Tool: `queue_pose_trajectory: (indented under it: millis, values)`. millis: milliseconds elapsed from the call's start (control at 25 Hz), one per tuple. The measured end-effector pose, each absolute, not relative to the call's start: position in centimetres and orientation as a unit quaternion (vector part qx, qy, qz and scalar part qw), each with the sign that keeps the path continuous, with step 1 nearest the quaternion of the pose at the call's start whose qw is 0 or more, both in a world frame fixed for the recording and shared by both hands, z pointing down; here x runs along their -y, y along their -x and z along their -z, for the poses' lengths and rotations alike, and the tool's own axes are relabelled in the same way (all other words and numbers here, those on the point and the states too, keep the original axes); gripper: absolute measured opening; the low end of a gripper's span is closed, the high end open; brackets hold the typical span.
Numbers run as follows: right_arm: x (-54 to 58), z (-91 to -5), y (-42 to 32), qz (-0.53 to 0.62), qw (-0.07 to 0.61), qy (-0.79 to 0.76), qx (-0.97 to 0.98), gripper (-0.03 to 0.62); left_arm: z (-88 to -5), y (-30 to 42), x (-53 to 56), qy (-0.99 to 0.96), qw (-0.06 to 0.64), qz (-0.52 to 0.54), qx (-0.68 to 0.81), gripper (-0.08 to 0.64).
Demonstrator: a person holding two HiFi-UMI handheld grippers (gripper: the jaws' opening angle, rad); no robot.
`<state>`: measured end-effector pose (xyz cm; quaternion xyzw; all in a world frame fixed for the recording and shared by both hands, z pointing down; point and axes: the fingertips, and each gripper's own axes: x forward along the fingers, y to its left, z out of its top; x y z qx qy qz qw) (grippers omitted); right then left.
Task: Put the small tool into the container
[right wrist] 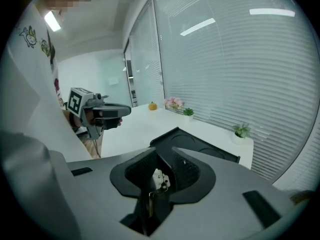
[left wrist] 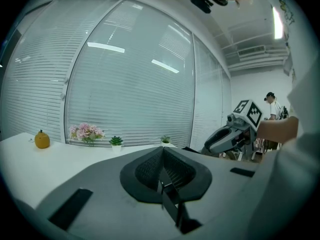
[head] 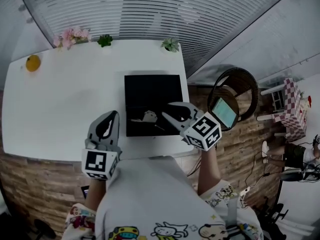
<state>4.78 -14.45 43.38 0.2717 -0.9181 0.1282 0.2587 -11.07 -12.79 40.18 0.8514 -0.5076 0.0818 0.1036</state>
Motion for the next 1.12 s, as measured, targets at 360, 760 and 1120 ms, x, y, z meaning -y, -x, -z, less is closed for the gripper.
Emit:
queue_pose_trajectory:
  millis: [360,760,1120]
  values:
    - [13.9,-38.4,-4.2,-0.056,0.207,-0.329,0.92,0.08,-39.1,10.9,12.0,-0.849,0.104,-0.071,0.513,0.005]
    - [12.9,-37.1,-5.8,-0.063,0.124,-0.401,0.906,0.046,-39.7,10.4,11.1,-0.849,0.106,-0.073,0.512,0.005]
    - [11.4,-37.4,-7.3,-0.084,0.062,-0.448,0.888,0.006,-40.0,9.5,10.1,-0.856,0.105,-0.077,0.501,0.005]
